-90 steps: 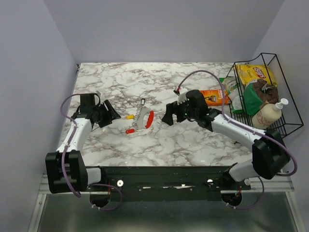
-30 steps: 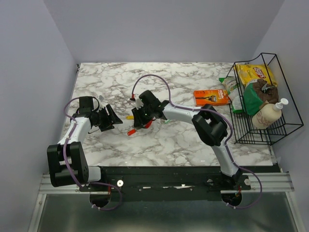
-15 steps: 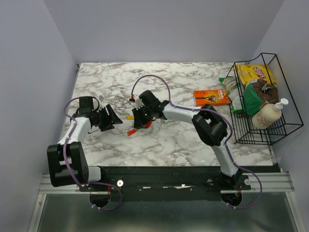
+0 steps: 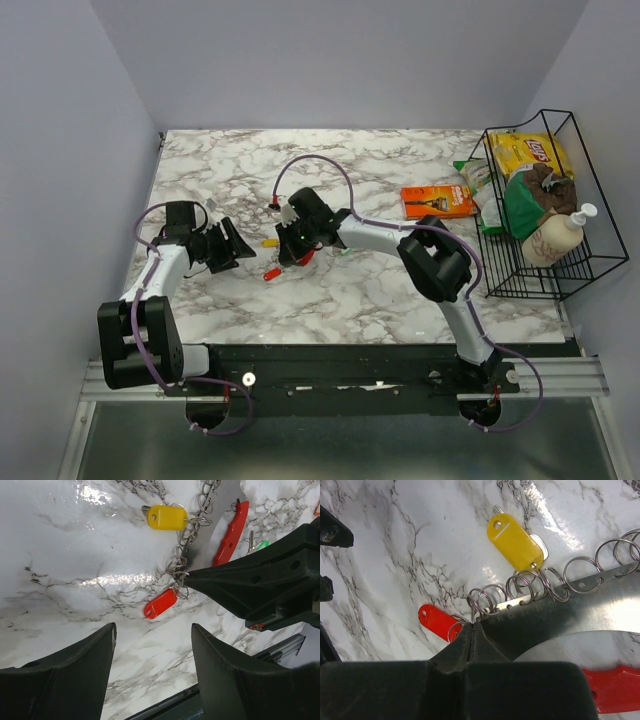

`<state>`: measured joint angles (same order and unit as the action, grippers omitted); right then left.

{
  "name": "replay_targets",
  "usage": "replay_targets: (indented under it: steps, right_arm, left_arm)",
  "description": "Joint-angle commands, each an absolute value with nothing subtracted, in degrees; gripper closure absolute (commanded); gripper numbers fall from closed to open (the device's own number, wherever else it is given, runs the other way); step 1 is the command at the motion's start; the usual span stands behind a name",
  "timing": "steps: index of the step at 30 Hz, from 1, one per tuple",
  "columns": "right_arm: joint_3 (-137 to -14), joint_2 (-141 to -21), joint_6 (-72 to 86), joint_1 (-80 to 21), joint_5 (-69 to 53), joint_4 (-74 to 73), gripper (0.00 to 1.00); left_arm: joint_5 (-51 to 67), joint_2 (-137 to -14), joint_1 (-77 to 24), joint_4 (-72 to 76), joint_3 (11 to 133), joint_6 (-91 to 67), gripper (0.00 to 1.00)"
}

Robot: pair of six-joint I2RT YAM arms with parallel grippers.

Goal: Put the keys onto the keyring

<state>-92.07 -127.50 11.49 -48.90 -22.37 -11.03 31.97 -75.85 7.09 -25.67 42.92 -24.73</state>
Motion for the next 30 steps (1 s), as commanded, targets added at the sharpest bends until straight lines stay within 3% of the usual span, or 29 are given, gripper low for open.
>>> replay_targets:
  steps: [1,15,30]
  right_arm:
    - [-89.13,-125.51,10.28,-49.22,-21.00,-10.46,0.99]
    - [-80.25,-114.09,7.65,-49.13,-25.48,-10.55,0.99]
    - [-79.72,-104.42,3.96,-49.04,-33.56,-10.55,0.99]
  left_arm:
    - [33.49,-73.66,5.72,-23.91,41.92,-26.19,0.30]
    - [40.60,-64.26,4.83,-18.99,40.78,-27.25,0.30]
    - [51.67,-53.62,2.46,-10.64,41.13,-26.54,0.34]
